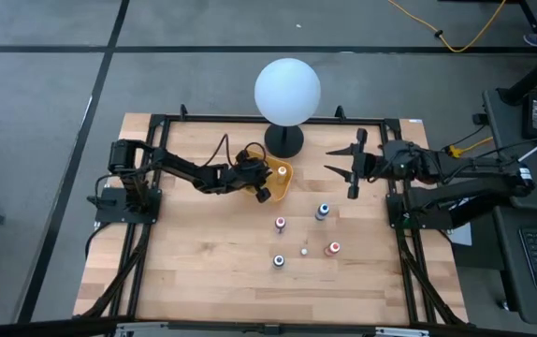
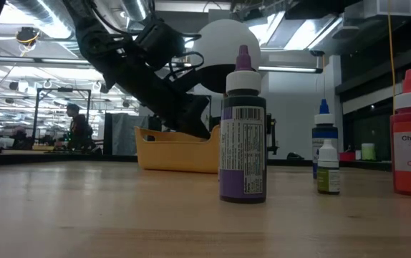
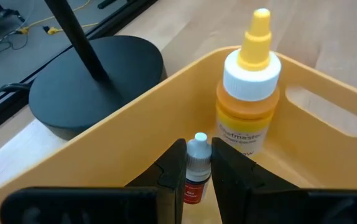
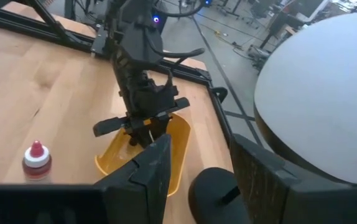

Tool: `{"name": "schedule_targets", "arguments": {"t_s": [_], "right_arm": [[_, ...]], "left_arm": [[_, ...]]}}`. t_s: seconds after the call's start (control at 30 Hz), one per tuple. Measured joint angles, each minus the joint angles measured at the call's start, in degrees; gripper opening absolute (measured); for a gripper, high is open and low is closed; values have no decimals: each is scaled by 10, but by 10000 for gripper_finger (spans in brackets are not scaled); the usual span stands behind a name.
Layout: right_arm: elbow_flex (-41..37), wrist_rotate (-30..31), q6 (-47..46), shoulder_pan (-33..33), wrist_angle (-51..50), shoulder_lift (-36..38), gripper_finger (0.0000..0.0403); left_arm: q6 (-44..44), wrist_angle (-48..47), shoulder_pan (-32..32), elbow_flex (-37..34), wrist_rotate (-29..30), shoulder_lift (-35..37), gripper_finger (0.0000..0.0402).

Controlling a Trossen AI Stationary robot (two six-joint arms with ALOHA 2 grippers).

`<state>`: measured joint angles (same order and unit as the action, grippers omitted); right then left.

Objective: Pick & Place food coloring
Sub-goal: Put the small red food coloring bottle into the yellow bin

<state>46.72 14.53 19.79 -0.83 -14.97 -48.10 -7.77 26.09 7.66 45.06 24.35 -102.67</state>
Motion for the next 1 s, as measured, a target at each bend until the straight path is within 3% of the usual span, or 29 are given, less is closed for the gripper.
{"name": "schedule_targets", "arguments": {"t_s": [0.77,1.0], "right_arm": [[0,-13,0,-18,7,0,165],[0,-13,0,-18,6,0,165]], "left_arm": [[6,25,0,-1,-3,0,58],[-5,36,0,3,2,-32,58]]}}
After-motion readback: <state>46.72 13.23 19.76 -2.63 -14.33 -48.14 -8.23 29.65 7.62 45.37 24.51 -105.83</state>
